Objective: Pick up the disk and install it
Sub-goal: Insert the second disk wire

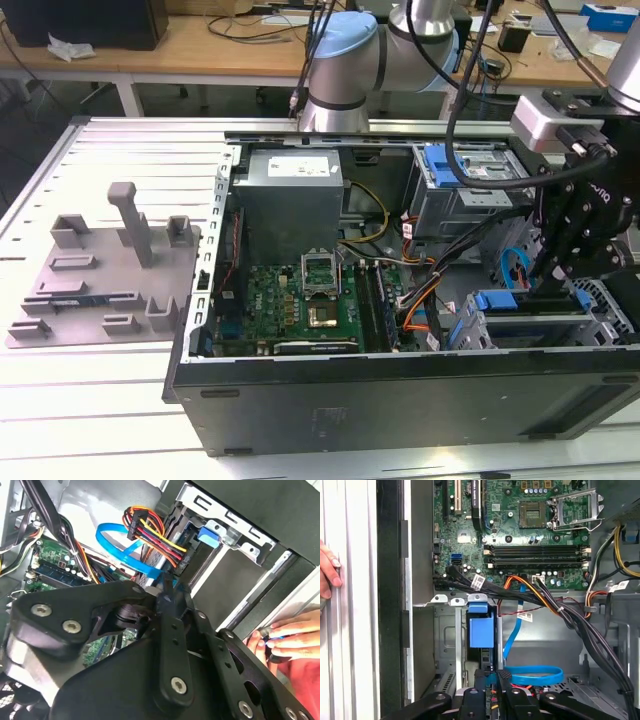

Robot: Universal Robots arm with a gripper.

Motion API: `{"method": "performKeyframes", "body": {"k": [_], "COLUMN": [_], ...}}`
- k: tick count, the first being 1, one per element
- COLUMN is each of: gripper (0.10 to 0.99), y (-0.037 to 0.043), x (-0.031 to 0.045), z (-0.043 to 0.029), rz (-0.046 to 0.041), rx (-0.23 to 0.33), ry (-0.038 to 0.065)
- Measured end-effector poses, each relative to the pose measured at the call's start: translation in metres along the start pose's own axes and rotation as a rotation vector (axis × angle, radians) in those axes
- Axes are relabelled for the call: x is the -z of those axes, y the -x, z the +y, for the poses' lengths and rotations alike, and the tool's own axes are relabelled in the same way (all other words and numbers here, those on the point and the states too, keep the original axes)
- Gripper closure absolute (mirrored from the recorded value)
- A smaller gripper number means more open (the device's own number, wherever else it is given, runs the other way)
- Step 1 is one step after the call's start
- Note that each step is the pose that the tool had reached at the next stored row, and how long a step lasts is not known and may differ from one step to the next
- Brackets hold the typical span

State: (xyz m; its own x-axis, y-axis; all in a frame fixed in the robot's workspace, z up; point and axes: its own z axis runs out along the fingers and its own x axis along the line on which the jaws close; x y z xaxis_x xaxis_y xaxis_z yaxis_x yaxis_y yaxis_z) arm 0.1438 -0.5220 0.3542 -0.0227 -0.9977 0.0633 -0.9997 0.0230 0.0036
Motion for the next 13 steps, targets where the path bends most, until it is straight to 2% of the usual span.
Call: {"method": "performKeyframes", "body": {"k": [2, 13], "gripper": [0.98, 0.98], "y": [0.0017, 0.0026], "x": [0.0016, 0.0017], "z": [0.0018, 0.0033], "rz": [-0.0001, 0.0004], "rx": [0.0, 0.0], "ry": [-0.005, -0.006]}}
